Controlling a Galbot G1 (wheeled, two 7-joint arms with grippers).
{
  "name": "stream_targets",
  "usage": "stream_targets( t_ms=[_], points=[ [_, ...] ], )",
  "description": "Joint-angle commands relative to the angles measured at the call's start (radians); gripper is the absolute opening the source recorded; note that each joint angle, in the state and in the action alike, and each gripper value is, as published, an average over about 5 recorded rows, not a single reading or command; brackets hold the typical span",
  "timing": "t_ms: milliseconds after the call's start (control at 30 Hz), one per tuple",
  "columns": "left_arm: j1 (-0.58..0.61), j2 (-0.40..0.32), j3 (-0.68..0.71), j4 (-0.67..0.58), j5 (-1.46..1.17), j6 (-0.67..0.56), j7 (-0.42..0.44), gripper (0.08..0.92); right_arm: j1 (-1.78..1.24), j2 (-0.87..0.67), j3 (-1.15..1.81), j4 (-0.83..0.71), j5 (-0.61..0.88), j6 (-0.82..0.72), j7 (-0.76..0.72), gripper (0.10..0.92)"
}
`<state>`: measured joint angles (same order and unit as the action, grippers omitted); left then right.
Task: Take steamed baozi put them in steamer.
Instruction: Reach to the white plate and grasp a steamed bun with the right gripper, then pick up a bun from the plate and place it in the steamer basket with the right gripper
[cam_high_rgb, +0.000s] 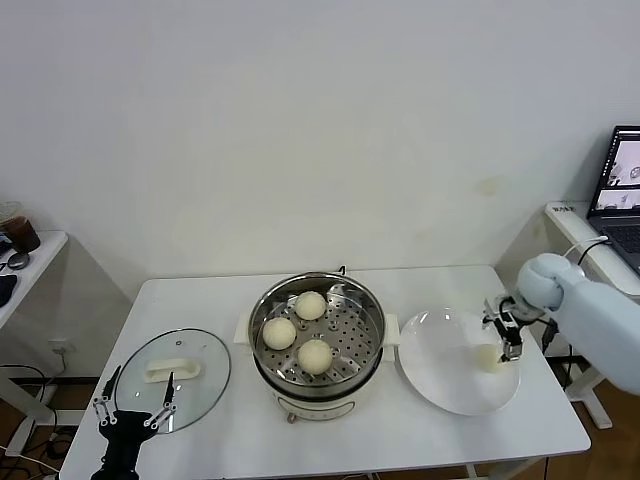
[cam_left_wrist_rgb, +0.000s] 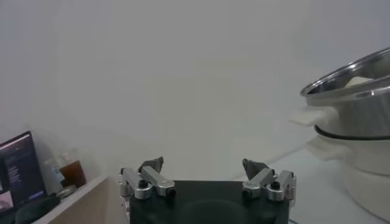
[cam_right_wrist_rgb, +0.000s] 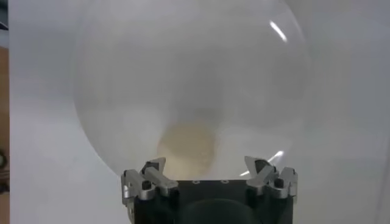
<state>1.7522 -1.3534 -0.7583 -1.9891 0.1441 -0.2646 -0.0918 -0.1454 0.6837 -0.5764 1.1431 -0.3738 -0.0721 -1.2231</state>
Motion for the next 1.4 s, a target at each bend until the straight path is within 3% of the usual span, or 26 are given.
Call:
stream_targets(
  t_ms=[33,333,700,833,1167,1400],
  points=[
    [0.0,-0.001,0.0,0.002,0.001,0.0,0.0,0.823,-0.06,0.037,0.051,-0.044,-0.041,-0.002,0.005,0.823],
    [0.002,-0.006,0.001,0.002,0.001,-0.001,-0.001,0.823,-0.076,0.055,0.073,-0.054,-0.069,-0.007,0.007,0.771],
    [0.005,-0.006,0.0,-0.001,0.002,-0.002,-0.002,0.823,-0.07,0.041,0.074,-0.033,-0.06,-0.009,-0.004,0.49],
    [0.006,-0.004,0.0,-0.001,0.001,-0.002,-0.002,0.823,-0.036,0.013,0.05,-0.001,-0.027,-0.008,-0.025,0.445],
    [-0.01,0.007,0.008,0.002,-0.003,0.001,0.001,0.823,0.35,-0.114,-0.243,0.18,0.271,-0.053,-0.098,0.465],
    [-0.031,0.014,0.027,0.006,-0.005,0.006,0.003,0.823,0.8,0.006,-0.562,0.309,0.576,-0.142,-0.089,0.467]
  ],
)
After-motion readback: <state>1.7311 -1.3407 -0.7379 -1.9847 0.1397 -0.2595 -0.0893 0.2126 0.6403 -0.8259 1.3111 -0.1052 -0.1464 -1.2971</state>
